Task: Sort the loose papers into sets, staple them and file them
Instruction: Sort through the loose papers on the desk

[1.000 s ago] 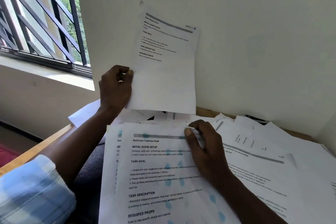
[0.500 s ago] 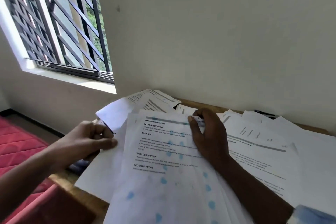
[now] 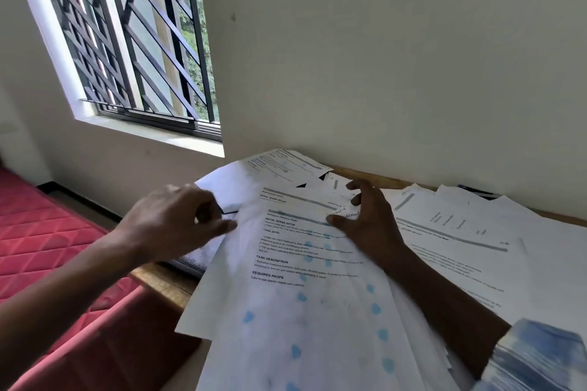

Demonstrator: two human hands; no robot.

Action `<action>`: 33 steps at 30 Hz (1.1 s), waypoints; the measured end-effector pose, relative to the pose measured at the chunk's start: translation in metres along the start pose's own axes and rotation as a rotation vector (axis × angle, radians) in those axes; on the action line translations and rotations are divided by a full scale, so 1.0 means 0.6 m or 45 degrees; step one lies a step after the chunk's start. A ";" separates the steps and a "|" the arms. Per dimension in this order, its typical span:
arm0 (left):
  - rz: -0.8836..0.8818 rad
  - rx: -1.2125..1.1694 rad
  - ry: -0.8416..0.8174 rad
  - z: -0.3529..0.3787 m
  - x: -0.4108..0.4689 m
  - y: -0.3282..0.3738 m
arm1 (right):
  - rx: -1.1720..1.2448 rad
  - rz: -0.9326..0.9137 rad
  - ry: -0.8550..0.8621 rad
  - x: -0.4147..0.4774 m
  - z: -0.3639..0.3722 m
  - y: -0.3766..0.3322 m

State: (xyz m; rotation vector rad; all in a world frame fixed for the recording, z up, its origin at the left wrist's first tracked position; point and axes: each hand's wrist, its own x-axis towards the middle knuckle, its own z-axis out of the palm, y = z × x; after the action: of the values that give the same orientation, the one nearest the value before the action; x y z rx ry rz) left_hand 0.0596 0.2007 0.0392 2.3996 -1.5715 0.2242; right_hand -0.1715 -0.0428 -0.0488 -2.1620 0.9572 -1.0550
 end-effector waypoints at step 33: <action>0.225 -0.532 -0.294 0.164 0.264 0.108 | 0.234 0.050 -0.022 -0.004 -0.003 0.016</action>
State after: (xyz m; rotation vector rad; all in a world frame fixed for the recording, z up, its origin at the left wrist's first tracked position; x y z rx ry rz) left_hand 0.0627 0.0078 -0.0031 2.0206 -1.7260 -0.3306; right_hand -0.1775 -0.0469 -0.0554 -1.9920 0.8559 -1.0608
